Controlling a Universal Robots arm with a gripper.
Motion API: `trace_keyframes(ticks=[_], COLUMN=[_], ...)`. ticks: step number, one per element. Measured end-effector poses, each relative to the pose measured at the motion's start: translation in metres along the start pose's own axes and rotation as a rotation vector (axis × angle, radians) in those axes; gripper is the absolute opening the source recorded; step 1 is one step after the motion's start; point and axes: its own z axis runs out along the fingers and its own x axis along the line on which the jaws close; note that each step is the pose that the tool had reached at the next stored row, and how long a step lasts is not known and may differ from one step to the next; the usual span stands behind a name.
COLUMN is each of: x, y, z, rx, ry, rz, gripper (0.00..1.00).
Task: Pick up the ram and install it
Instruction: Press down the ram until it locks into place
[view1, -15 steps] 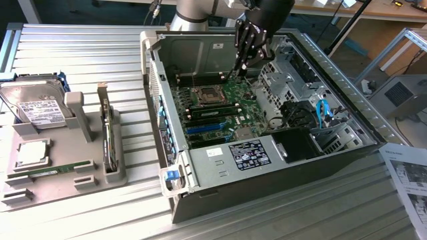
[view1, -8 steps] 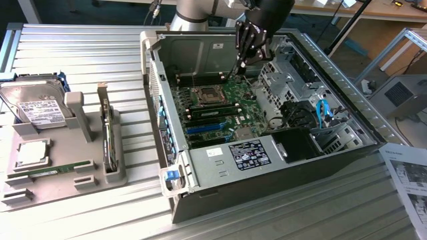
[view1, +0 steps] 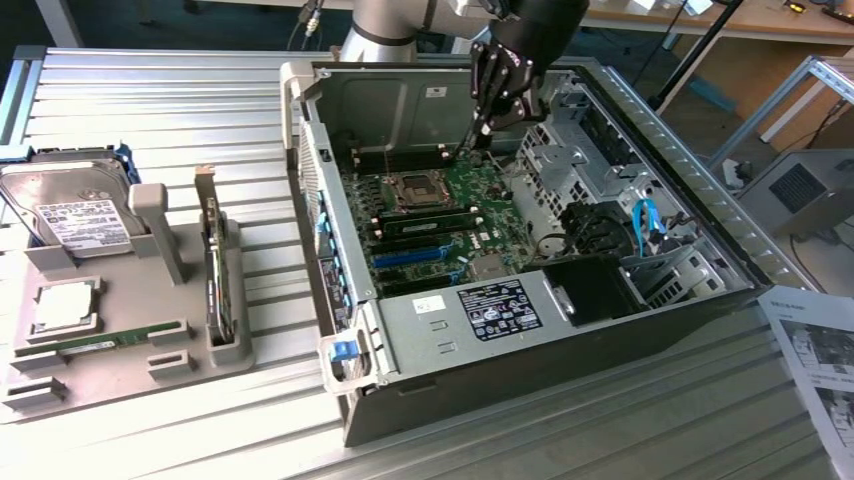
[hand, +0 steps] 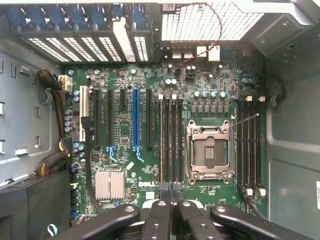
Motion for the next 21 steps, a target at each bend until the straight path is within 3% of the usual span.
trace_keyframes(ticks=[8, 13, 21], x=[0.0, 0.0, 0.0], y=[0.0007, -0.0146, -0.0266], z=[0.0, -0.0003, 0.001], rx=[0.0013, 0.0011, 0.0011], ry=[0.0007, 0.0006, 0.0007], rz=[-0.008, -0.009, -0.009], gripper=[0.11, 0.11, 0.11])
